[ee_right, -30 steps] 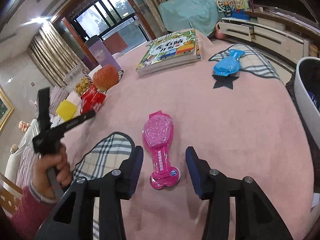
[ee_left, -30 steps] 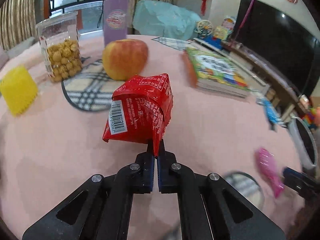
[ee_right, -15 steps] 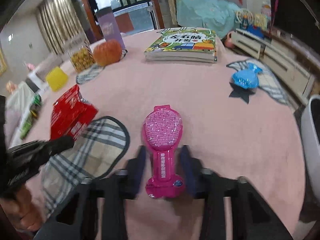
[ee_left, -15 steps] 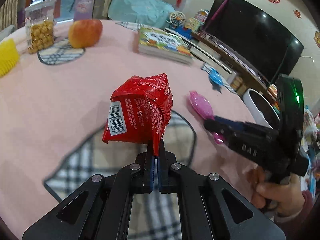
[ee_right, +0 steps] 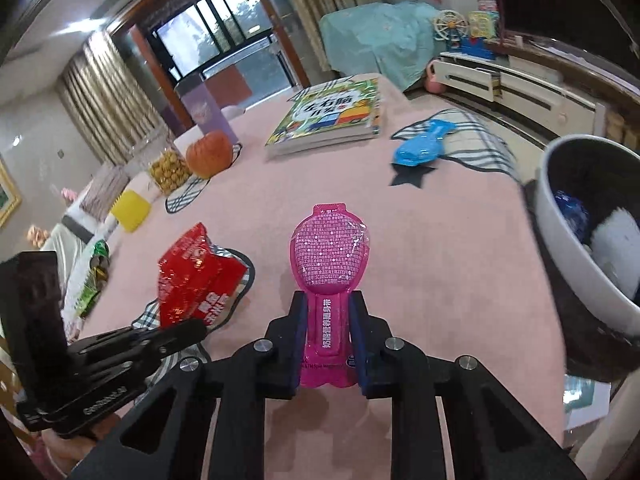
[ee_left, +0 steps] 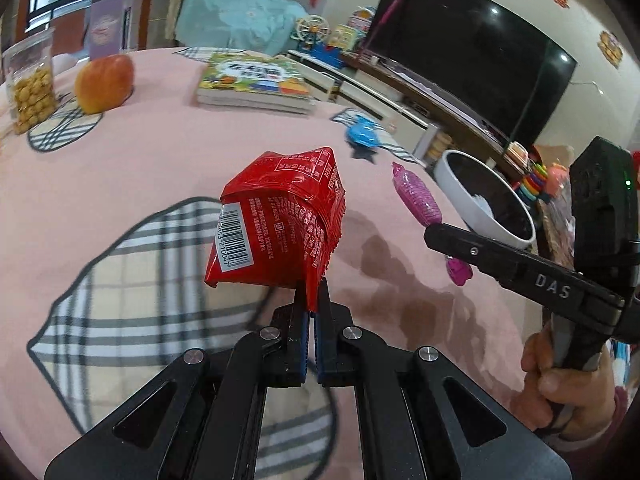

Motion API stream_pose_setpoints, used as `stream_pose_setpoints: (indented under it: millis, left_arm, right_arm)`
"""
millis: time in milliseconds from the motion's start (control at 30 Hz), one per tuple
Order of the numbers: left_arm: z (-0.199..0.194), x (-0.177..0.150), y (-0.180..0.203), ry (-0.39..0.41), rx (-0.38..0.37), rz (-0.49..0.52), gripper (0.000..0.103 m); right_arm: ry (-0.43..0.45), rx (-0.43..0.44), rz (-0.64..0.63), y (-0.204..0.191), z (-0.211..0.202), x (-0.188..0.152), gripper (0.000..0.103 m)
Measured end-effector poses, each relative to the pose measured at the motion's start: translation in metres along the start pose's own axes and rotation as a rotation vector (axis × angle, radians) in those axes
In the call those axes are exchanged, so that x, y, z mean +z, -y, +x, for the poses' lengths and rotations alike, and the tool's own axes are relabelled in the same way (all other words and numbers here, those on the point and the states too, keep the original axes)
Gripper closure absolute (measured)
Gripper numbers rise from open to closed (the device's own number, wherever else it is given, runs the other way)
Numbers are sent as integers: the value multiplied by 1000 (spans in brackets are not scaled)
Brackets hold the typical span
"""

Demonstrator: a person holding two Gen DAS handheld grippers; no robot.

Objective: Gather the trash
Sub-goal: 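Carry the pink hairbrush and red snack bag over the bin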

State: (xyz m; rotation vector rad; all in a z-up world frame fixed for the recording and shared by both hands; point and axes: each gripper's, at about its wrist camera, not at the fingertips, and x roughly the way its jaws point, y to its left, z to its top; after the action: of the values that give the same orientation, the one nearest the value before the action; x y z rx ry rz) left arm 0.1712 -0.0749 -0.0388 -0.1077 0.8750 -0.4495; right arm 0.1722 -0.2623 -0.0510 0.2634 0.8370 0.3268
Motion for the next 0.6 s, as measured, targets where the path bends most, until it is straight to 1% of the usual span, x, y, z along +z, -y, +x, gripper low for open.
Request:
stream_pose_setpoints:
  millis: [233,600]
  left_arm:
    - [4,5,32,-4,-14,74,101]
    - [10,9,86,-9,-41,174,101]
  right_arm:
    - [49,4,56,19,-33,-6,82]
    - [108,-13,120,47,-70,-18,82]
